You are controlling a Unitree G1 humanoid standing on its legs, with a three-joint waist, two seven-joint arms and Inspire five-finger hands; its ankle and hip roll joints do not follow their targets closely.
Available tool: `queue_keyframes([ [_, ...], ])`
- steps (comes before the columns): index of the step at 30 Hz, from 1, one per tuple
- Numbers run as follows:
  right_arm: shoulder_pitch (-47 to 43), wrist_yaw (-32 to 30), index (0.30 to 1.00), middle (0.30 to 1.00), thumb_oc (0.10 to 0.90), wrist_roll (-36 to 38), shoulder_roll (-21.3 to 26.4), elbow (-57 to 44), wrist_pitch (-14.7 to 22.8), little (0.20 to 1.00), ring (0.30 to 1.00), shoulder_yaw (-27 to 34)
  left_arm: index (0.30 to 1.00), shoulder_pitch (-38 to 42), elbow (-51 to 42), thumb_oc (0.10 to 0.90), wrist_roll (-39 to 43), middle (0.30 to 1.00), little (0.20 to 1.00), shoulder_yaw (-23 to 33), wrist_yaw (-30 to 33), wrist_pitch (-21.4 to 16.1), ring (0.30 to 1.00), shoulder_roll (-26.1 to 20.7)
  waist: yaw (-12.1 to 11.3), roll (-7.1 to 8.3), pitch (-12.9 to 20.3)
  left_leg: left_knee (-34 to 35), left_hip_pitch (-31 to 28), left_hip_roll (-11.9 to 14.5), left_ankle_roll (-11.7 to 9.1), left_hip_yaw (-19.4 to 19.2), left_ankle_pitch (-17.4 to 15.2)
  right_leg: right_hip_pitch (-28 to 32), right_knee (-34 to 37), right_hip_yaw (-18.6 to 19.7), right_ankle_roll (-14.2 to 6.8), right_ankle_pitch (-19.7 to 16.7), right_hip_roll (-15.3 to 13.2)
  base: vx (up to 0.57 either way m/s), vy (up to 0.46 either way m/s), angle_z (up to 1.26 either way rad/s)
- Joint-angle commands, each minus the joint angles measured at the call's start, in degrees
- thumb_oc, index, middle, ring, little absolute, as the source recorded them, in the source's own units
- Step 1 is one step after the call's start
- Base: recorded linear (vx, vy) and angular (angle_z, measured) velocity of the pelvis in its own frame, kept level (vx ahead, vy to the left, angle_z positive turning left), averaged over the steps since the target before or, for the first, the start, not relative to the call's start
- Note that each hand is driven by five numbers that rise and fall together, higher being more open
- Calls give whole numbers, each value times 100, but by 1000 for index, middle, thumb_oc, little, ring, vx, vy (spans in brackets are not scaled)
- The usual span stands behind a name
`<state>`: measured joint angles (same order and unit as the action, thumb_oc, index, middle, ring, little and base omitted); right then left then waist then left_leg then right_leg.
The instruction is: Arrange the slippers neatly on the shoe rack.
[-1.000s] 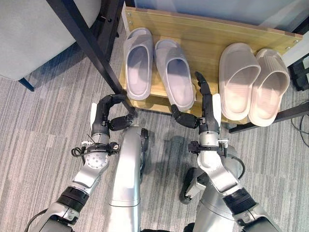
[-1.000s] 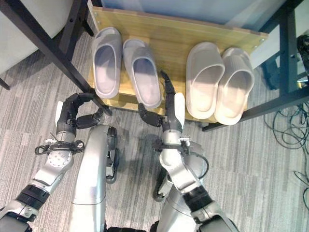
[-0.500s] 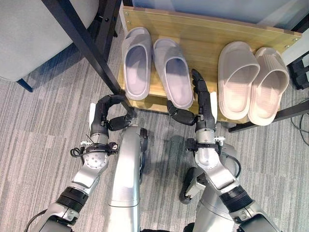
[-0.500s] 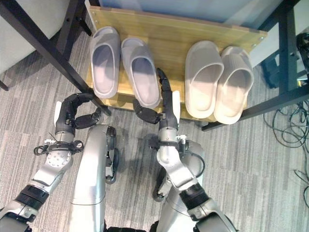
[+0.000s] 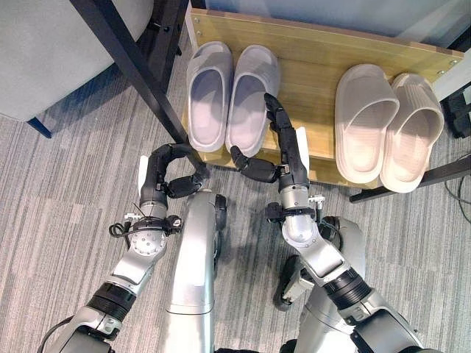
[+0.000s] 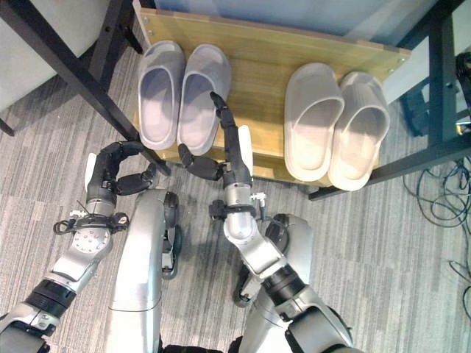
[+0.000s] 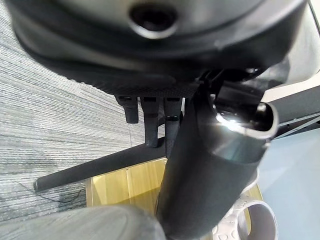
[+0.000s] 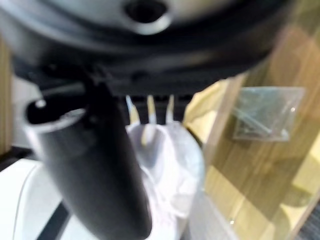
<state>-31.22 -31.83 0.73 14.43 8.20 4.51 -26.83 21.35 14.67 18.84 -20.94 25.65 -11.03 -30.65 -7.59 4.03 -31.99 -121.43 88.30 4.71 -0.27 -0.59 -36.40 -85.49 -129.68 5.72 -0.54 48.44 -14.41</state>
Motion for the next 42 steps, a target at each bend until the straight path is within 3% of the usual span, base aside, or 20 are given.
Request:
queue_keyframes([
  [1, -939, -51, 900, 900, 800, -266, -176, -528, 413, 900, 900, -89, 900, 449, -163, 800, -502, 900, 900, -1323, -150, -192, 900, 974, -20, 139, 220, 364, 165, 107, -333, -158, -28, -234, -17, 67, 491, -1204, -57, 0, 0, 0],
  [9, -787, -75, 900, 900, 800, -500, -30, -754, 399, 900, 900, 53, 900, 438, -81, 800, -548, 900, 900, -1298, -160, -179, 900, 1012, 31, 172, 220, 384, 165, 107, -353, -187, -6, -239, -54, 113, 506, -1179, -57, 0, 0, 0],
  [17, -386, -272, 900, 900, 800, -1372, 258, -1493, 374, 900, 900, 362, 900, 212, -301, 800, -590, 900, 900, -1118, -186, -240, 900, 861, 100, 191, 220, 379, 165, 131, -378, -198, -1, -267, -96, 145, 537, -1134, -40, 0, 0, 0],
  [29, 290, -264, 900, 900, 800, -1579, 371, -2676, 474, 900, 900, 679, 900, -174, -474, 800, -621, 900, 900, -795, -159, -255, 900, 597, 215, 263, 220, 277, 165, 202, -367, -190, -19, -360, -173, 185, 551, -1107, 27, -7, -1, -3],
  [36, 852, -237, 900, 900, 800, -1476, 605, -2908, 584, 900, 900, 1110, 900, -462, -604, 800, -812, 900, 900, -137, 64, -290, 900, 442, 340, 211, 220, 242, 165, 216, -349, -173, 76, -306, -208, 162, 566, -1028, 81, 2, 5, -5],
  [42, 1486, -102, 900, 900, 800, -1462, 1014, -2997, 746, 900, 900, 1751, 900, -929, -833, 800, -945, 900, 900, 505, 61, -431, 900, 347, 383, 118, 220, 819, 165, 117, -327, -145, 360, 10, 257, 31, 608, -1040, 45, 3, 3, -1],
])
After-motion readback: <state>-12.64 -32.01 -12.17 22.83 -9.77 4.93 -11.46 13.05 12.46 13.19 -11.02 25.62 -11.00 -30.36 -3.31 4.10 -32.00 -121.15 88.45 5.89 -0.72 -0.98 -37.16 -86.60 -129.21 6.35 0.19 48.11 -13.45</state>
